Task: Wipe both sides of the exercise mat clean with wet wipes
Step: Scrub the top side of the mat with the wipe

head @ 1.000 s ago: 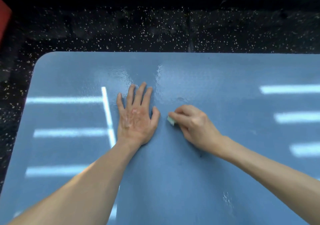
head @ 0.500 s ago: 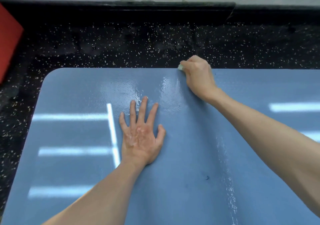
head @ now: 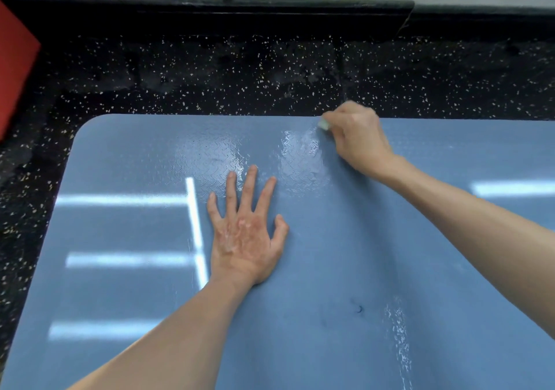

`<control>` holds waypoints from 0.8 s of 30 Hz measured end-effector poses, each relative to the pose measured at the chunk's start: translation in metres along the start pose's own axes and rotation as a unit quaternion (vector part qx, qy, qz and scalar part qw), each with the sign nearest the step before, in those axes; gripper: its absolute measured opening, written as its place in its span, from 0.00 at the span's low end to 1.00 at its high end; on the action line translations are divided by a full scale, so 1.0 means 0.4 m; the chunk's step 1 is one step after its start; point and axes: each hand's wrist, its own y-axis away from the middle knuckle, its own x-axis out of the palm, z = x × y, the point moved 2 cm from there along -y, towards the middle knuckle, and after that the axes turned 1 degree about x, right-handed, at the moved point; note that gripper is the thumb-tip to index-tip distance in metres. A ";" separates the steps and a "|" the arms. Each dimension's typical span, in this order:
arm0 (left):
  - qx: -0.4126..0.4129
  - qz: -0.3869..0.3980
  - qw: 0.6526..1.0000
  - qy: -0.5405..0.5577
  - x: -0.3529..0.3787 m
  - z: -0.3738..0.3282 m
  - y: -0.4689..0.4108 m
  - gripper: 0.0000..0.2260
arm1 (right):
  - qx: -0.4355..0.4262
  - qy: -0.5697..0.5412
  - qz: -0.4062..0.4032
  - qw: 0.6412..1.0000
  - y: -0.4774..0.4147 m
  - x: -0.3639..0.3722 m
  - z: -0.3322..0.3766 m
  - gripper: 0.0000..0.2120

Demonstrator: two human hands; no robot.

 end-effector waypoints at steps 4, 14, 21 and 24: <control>-0.001 -0.002 1.000 0.005 0.001 0.000 0.002 0.31 | 0.032 0.039 -0.022 0.999 -0.010 -0.008 -0.025 0.07; 0.003 -0.009 1.000 0.000 0.005 0.001 -0.001 0.30 | -0.011 0.051 -0.016 0.999 0.056 -0.025 -0.036 0.07; -0.004 0.018 1.000 0.000 -0.007 -0.003 0.001 0.33 | -0.011 0.074 -0.007 0.997 -0.007 -0.027 -0.066 0.06; -0.006 0.026 1.000 0.003 -0.010 0.000 0.001 0.33 | -0.002 0.055 0.011 0.998 0.096 -0.036 -0.026 0.08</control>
